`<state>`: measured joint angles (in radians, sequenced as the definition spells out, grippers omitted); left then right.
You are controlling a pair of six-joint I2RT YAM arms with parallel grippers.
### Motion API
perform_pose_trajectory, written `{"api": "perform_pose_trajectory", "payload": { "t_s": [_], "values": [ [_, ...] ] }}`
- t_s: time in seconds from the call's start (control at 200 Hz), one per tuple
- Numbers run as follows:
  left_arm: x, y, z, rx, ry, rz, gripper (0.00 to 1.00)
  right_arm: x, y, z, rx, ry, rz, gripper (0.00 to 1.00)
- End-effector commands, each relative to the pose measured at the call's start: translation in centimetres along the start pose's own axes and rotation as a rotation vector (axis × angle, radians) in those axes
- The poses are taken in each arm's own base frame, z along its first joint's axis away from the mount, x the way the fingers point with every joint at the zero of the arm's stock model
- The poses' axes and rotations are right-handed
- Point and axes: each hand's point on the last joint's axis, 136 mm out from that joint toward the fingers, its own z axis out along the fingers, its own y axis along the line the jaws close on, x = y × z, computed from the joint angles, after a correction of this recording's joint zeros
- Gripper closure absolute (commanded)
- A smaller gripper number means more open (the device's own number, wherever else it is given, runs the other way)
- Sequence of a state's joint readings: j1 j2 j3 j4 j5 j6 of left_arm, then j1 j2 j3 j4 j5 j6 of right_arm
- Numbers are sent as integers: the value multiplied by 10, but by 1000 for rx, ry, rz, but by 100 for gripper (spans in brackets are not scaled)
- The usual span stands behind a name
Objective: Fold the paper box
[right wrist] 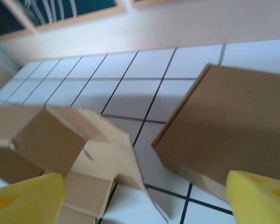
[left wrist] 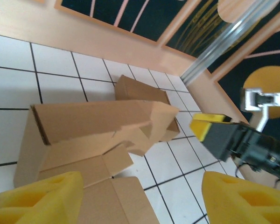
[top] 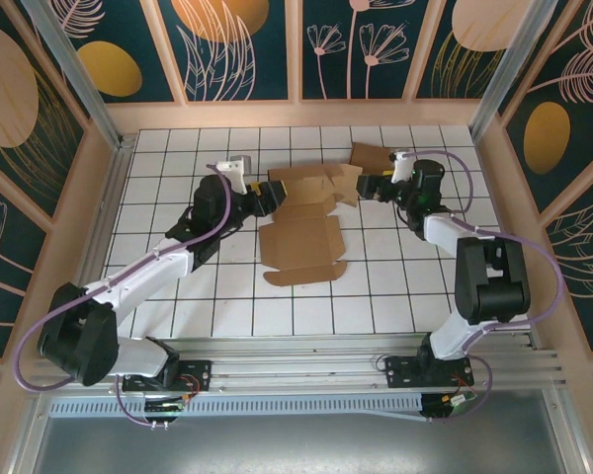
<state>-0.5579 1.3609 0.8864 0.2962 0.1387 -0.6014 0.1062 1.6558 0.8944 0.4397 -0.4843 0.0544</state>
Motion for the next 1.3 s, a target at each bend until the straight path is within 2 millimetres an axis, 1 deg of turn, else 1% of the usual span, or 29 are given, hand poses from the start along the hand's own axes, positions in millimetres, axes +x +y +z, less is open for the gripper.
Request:
{"api": "perform_pose_trajectory", "payload": {
  "t_s": [0.0,0.09,0.175,0.255,0.31,0.37,0.395,0.44,0.45,0.46,0.496,0.531,0.546,0.561,0.621,0.711,0.791,0.871,0.971,1.096,1.206,1.296],
  "values": [
    [22,-9,2,-3,52,67,35,4,20,11,-154,24,-95,17],
    [42,-17,8,1,91,77,41,2,13,22,-146,25,-103,23],
    [60,-19,18,-30,121,89,46,2,6,31,-128,24,-95,27],
    [75,-20,30,-51,152,101,48,8,4,39,-124,35,-89,29],
    [84,-26,37,-42,170,101,50,13,2,43,-119,44,-80,29],
    [94,-30,46,-36,193,94,54,13,2,47,-110,58,-78,28],
    [100,-30,50,-39,205,90,55,13,1,48,-106,58,-76,28],
    [116,-26,56,-56,240,79,57,14,2,50,-100,58,-69,29],
    [110,-31,59,-48,226,74,58,15,3,51,-100,59,-66,30],
    [110,-32,61,-49,225,69,59,15,3,51,-100,59,-63,31],
    [115,-29,67,-64,230,53,61,17,4,53,-103,68,-53,34],
    [121,-23,74,-90,241,39,63,20,4,56,-97,79,-41,40],
    [120,-22,76,-97,235,33,65,22,5,57,-94,84,-39,42],
    [130,-15,82,-120,255,31,66,24,6,57,-92,88,-37,44],
    [145,-3,97,-164,291,27,70,31,8,60,-79,104,-31,50],
    [166,11,115,-198,334,16,75,39,12,60,-63,112,-32,55],
    [183,23,125,-218,359,7,82,41,11,58,-51,110,-15,60],
    [200,33,131,-229,391,7,91,43,14,58,-49,118,-15,64],
    [219,31,137,-180,436,-17,97,42,18,56,-33,111,-28,67],
    [238,35,140,-158,475,-51,99,39,27,54,-17,104,-38,69],
    [246,37,142,-146,491,-46,99,38,36,54,-9,107,-16,71],
    [250,43,143,-161,500,-22,100,37,40,54,6,111,32,77]
  ]
}}
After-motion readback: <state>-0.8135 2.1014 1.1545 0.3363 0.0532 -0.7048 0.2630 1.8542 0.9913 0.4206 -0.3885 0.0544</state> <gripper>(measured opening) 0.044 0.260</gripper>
